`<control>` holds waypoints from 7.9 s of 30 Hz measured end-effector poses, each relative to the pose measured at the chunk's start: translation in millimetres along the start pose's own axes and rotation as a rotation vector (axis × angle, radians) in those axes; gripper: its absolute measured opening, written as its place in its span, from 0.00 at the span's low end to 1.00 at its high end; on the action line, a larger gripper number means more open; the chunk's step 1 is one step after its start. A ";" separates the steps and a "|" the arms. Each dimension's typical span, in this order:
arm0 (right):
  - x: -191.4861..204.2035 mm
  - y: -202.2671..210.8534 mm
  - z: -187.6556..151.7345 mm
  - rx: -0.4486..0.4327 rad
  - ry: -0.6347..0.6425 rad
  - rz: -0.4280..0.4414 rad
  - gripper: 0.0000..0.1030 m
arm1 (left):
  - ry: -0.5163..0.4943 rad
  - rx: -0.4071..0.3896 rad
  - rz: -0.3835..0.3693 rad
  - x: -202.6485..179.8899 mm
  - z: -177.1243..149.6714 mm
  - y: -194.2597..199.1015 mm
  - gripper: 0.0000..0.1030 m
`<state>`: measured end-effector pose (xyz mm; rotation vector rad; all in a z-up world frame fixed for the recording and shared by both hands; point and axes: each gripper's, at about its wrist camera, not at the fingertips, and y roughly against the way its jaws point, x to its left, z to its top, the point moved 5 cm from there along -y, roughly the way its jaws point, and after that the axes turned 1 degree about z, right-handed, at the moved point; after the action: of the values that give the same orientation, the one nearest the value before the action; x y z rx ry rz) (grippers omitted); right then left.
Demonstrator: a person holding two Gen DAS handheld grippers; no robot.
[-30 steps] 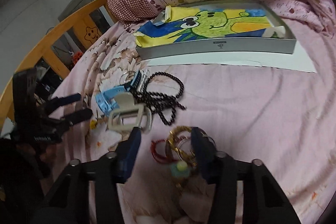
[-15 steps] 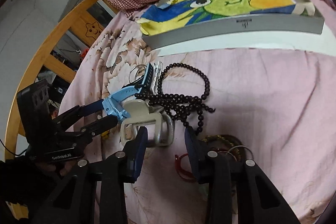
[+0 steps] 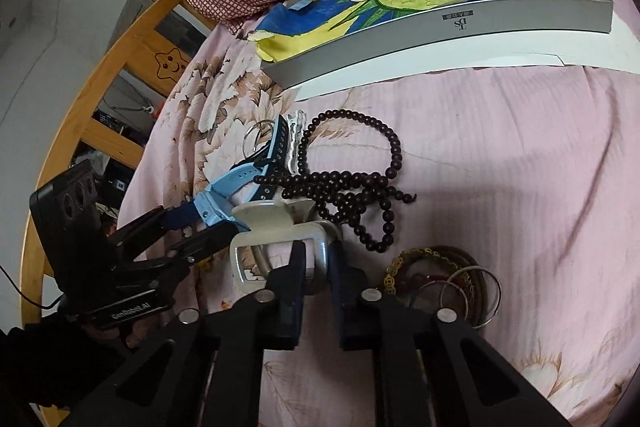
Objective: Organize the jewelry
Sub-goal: 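Grasp the blue smartwatch with the left tool while the right tool grasps the white-grey watch, then carry both watches over the grey tray with both tools, then open both tools to drop the watches onto the frog drawing in the tray, then move both tools back toward the remaining jewelry, then grasp the black bead necklace with the left tool while the right tool grasps the gold bangles, then carry the necklace and bangles over the grey tray with both tools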
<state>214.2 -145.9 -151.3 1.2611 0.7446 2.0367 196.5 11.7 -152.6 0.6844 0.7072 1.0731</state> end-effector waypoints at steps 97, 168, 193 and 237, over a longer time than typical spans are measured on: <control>-54.0 91.4 138.2 -0.416 0.103 -0.207 0.64 | 0.212 -0.200 0.092 11.9 146.4 1.6 0.74; -24.0 67.3 -67.1 -0.157 0.379 -0.319 0.80 | -0.191 -0.101 0.093 -66.4 19.1 22.8 0.98; -37.1 37.5 -48.7 -0.106 0.334 -0.297 0.29 | -0.320 0.009 -0.046 -76.7 44.2 -59.2 0.49; -8.8 140.2 62.2 -0.451 0.366 -0.297 0.24 | -0.106 -0.135 -0.092 -98.9 106.6 37.5 0.08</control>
<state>244.5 -234.6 -29.6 0.5005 0.5461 2.0499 230.1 -84.6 -42.3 0.5829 0.5644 0.9832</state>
